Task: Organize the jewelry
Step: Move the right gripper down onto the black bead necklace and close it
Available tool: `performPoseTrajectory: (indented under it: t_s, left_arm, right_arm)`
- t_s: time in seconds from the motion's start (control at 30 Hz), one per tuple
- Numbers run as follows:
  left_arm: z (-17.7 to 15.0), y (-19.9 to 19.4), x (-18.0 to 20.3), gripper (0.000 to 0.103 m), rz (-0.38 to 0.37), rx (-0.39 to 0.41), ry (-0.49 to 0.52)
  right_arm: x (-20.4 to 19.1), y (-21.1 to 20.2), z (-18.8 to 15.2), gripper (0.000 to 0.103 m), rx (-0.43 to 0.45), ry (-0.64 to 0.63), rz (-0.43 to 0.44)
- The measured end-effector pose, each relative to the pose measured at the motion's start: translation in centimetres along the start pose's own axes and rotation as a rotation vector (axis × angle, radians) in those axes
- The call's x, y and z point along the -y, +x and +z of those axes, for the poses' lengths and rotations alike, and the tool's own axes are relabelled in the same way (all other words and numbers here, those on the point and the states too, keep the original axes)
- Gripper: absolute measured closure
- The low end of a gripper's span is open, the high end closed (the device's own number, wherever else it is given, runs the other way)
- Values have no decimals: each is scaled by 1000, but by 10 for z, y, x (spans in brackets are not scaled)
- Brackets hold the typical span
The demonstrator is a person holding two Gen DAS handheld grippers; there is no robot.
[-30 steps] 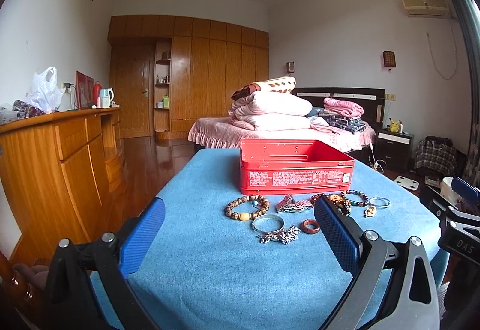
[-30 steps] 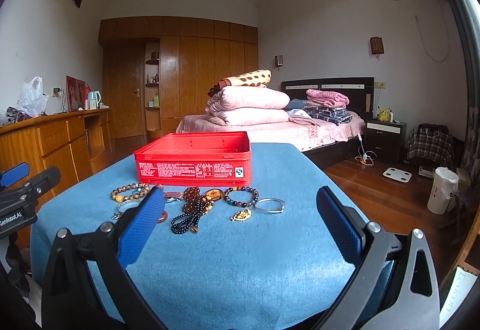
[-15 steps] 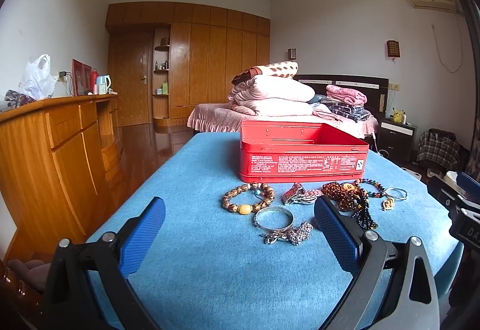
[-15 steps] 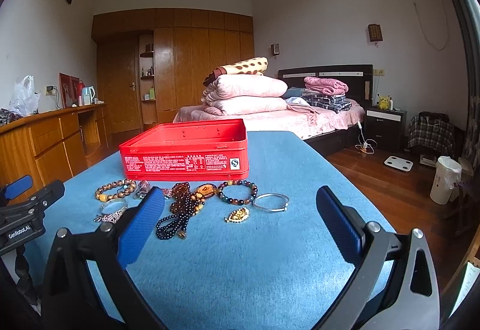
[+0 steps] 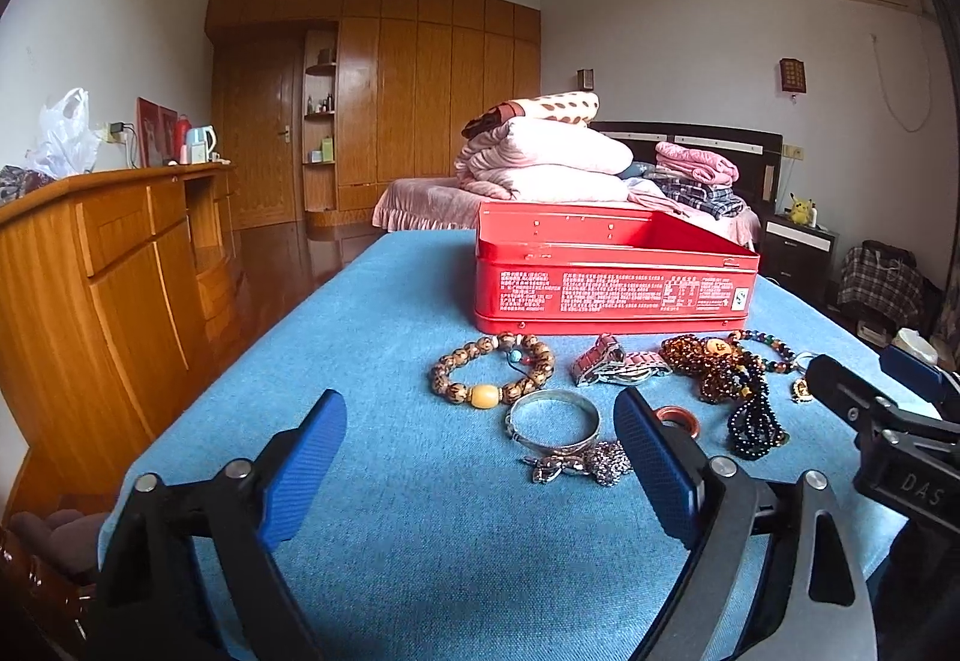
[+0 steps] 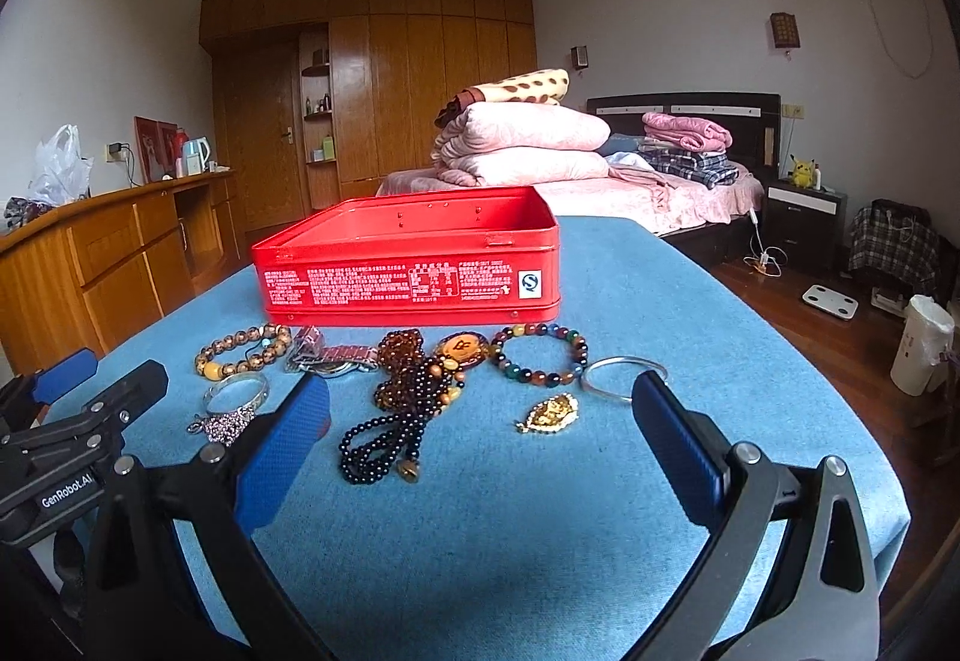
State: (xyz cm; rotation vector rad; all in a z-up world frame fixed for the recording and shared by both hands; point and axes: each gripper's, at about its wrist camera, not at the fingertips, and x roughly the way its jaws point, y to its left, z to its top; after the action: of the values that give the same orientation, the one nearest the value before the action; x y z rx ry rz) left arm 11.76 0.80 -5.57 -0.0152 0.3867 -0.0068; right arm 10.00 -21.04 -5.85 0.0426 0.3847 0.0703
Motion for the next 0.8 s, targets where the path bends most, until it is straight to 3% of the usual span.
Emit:
performPoseTrajectory:
  t_s: [0.13,0.23,0.4,0.53,0.63,0.8]
  left_arm:
    - [2,6,-6,15,8,-10,4]
    - [5,12,-13,15,19,-20,-8]
    - [6,17,-20,15,9,-38,-29]
    - [4,17,-16,14,1,-35,-19]
    - [2,18,-15,14,-7,-38,-29]
    - [1,16,-13,15,-22,-39,-36]
  right_arm:
    - [-6,14,4,10,-37,6,13]
    - [-7,25,5,28,-84,20,42]
    - [-6,47,0,43,-181,58,46]
    - [-10,50,-2,56,-178,65,27]
    - [-14,50,-4,75,-174,57,60]
    - [-14,46,-4,86,-171,58,82]
